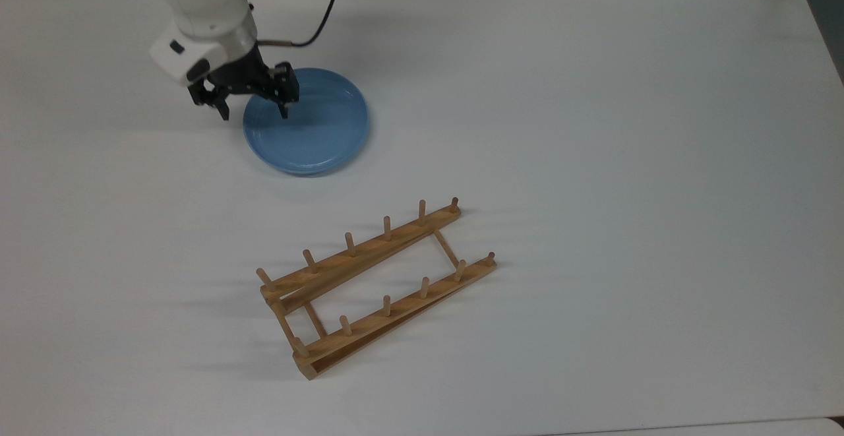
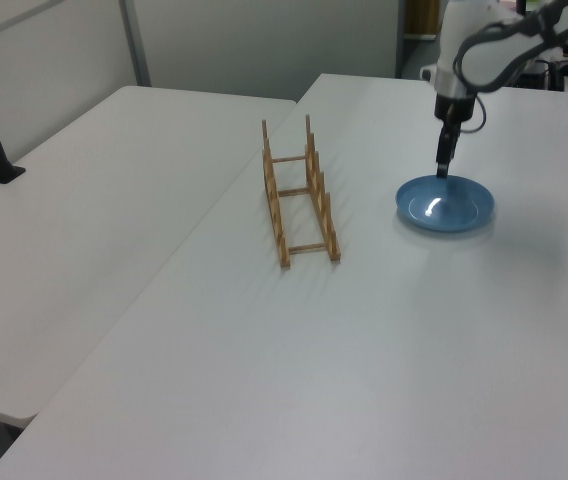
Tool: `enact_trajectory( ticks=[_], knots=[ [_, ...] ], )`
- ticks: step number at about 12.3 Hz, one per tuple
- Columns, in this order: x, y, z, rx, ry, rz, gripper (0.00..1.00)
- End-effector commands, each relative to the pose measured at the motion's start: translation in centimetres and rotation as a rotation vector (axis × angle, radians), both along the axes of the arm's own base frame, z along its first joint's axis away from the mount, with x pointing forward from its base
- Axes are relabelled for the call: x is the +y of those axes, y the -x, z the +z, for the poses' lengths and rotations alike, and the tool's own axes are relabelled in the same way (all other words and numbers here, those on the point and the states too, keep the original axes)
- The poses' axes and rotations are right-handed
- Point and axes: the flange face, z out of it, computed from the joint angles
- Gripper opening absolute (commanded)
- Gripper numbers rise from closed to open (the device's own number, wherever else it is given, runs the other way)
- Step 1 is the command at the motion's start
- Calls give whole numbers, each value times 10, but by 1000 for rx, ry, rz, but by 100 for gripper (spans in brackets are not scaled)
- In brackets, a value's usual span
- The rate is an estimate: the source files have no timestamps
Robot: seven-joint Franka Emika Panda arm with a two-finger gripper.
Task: Place plate in plate rack
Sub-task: 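Move the gripper down to the rim of the blue plate, then close the gripper on the blue plate's rim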
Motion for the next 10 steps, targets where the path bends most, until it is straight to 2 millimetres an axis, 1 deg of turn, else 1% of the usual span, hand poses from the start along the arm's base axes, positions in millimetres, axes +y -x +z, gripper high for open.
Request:
enact_trajectory(
  ticks=[1,2,3,4,6,7,9,10],
  knots=[
    [-3,-3,-25,-3,-8,-35,91],
    [-4,-3,-33,4,-9,-37,81],
    [-4,-3,-34,6,-10,-39,65],
    [-6,-3,-33,8,-10,-49,53],
    [-6,-5,-30,0,-11,-119,24],
    [-6,-5,-28,-2,-11,-149,13],
    [-6,-6,-23,-10,-12,-167,0],
    [-5,-8,-14,-21,-11,-166,0]
  ],
)
